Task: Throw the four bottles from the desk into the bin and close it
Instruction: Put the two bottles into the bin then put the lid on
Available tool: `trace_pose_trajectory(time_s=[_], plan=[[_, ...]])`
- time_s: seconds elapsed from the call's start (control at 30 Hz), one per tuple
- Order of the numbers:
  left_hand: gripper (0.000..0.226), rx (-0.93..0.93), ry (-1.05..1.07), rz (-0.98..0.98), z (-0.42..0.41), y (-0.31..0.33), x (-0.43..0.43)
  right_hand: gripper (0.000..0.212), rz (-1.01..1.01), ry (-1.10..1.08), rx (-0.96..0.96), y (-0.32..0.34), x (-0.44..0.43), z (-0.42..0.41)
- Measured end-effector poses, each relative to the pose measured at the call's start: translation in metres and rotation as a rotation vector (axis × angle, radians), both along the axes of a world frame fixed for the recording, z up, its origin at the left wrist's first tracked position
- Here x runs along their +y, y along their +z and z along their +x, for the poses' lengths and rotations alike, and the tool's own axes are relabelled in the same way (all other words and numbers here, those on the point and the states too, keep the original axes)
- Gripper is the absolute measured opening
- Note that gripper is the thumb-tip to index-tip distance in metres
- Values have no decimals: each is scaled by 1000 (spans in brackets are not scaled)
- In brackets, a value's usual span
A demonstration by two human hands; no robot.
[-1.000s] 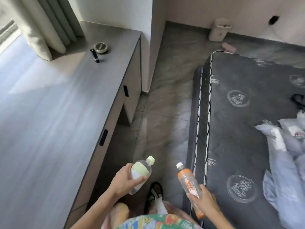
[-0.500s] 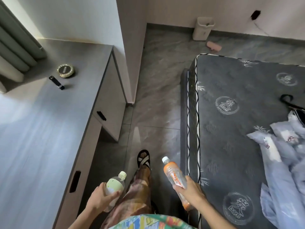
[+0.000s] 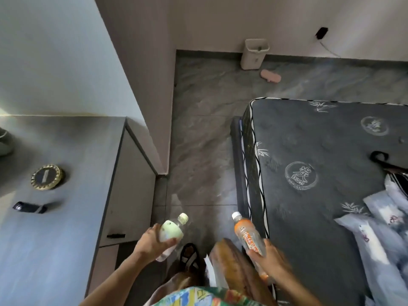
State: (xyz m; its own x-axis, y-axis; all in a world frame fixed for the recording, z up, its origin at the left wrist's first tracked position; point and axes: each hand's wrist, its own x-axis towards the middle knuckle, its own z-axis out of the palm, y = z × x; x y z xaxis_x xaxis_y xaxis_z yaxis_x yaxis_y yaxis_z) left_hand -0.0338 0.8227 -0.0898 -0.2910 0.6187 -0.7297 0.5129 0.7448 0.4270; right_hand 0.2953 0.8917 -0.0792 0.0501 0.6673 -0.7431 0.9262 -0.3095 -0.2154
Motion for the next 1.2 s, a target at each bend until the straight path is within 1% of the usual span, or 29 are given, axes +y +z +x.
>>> trace_pose_trajectory(time_s=[0.07, 0.17, 0.27, 0.37, 0.47, 0.53, 0.6, 0.73, 0.87, 0.97, 1.1, 1.2], plan=[[68, -18, -37, 31, 0, 3, 47, 61, -19, -17, -28, -2, 21, 10], [68, -47, -72, 68, -1, 3, 112, 69, -76, -21, -57, -9, 55, 19], [68, -26, -86, 82, -6, -3, 174, 68, -104, -60, -52, -19, 100, 20], [73, -10, -70, 50, -15, -8, 225, 68, -108, -78, -32, -23, 160, 13], [81, 5, -54, -30, -26, -11, 266, 64, -77, -119, 31, -22, 226, 1], [83, 3, -33, -54, -33, -12, 292, 62, -137, -63, 41, -25, 273, -9], [84, 23, -11, -78, -41, -12, 316, 59, -150, -33, 36, -27, 318, -22], [75, 88, 121, -91, -58, -15, 361, 59, -90, 55, -2, -22, 401, -61], [76, 68, 90, -112, -83, -23, 413, 57, -57, 189, -5, -24, 475, -98], [76, 59, 90, -122, -100, -32, 454, 63, -67, 132, 69, -28, 529, -125], [85, 47, 91, -122, -136, -34, 526, 67, -63, 79, 83, -32, 599, -153], [82, 49, 43, -120, -167, -27, 589, 65, -89, 22, 70, -28, 648, -167]])
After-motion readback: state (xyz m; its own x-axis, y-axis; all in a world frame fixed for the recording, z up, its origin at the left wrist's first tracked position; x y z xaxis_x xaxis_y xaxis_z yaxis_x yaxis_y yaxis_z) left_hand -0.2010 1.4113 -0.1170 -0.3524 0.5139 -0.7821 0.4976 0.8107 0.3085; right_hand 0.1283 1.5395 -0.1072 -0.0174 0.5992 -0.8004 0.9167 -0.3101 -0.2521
